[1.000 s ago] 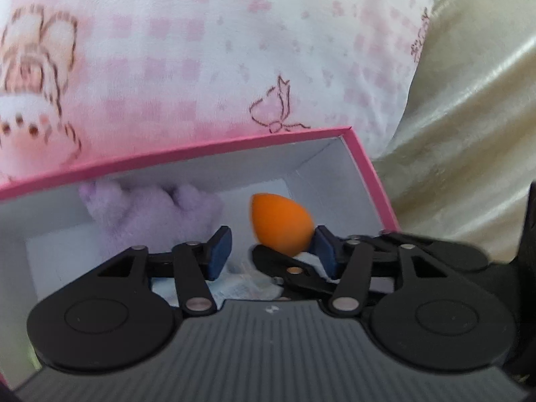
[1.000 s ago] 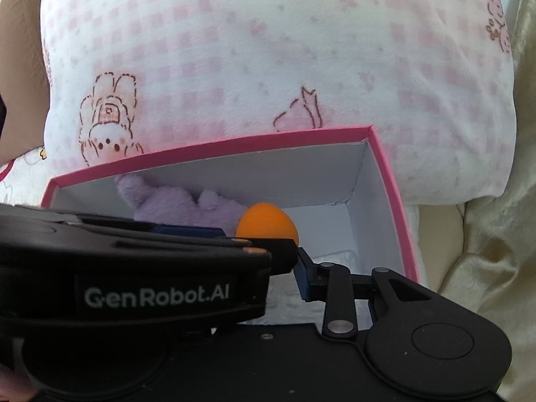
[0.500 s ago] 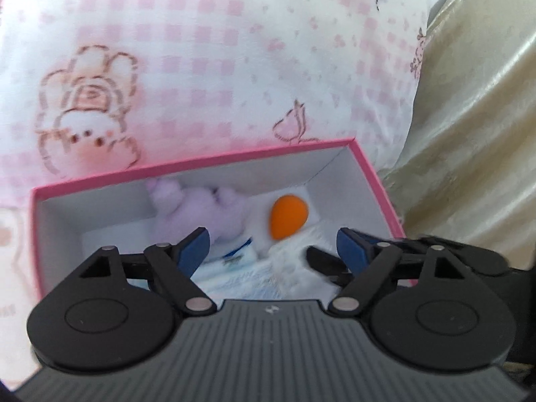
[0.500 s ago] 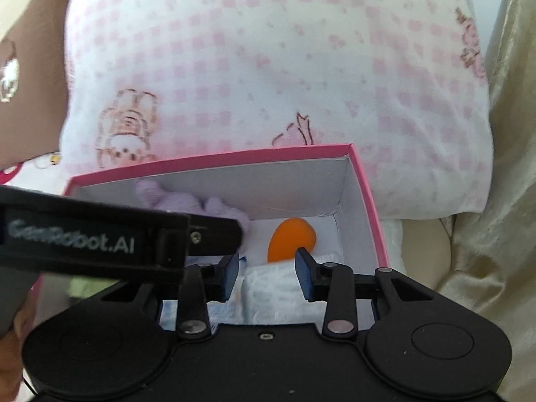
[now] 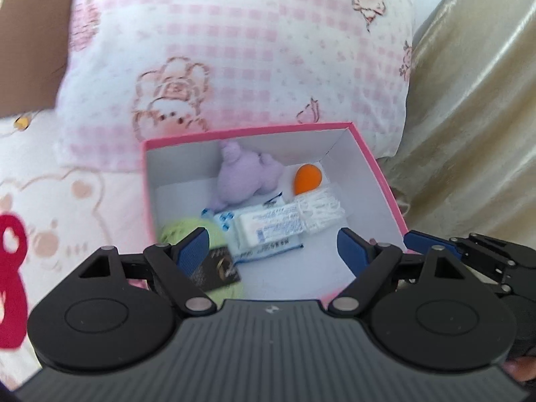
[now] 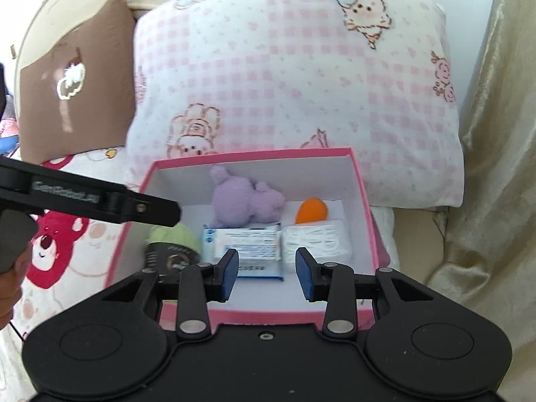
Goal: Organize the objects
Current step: 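Withdraw the left tool up and away from the pink box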
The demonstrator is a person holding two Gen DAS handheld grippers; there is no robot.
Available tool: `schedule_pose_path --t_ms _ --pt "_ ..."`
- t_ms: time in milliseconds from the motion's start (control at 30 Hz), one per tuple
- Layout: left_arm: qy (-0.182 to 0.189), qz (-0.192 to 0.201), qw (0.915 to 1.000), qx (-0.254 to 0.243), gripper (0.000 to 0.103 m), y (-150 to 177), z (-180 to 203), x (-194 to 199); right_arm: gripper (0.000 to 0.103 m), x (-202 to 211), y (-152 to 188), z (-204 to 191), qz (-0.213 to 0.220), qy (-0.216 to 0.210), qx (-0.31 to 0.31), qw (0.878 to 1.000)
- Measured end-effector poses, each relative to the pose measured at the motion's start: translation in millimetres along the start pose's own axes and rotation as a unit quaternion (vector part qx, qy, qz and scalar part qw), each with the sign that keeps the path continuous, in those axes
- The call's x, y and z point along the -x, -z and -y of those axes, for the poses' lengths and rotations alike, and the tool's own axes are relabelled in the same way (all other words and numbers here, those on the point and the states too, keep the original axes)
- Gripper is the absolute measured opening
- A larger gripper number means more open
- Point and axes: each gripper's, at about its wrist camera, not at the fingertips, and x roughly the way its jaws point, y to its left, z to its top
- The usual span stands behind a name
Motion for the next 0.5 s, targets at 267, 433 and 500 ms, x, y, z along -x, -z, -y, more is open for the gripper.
schedule_pose_path --t_ms 267,433,500 --pt "-0.084 0.016 0.9963 -0.003 0.083 34 -16 58 0.047 31 3 -38 0.011 -0.016 0.007 1.000" --pt "-0.105 0.016 0.9942 0.017 0.083 55 -26 81 0.047 52 7 -64 0.011 -0.032 0.032 0.999" --pt "-0.097 0.010 0.9951 0.014 0.083 58 -28 86 0.047 57 8 -71 0.012 -0.032 0.038 0.999"
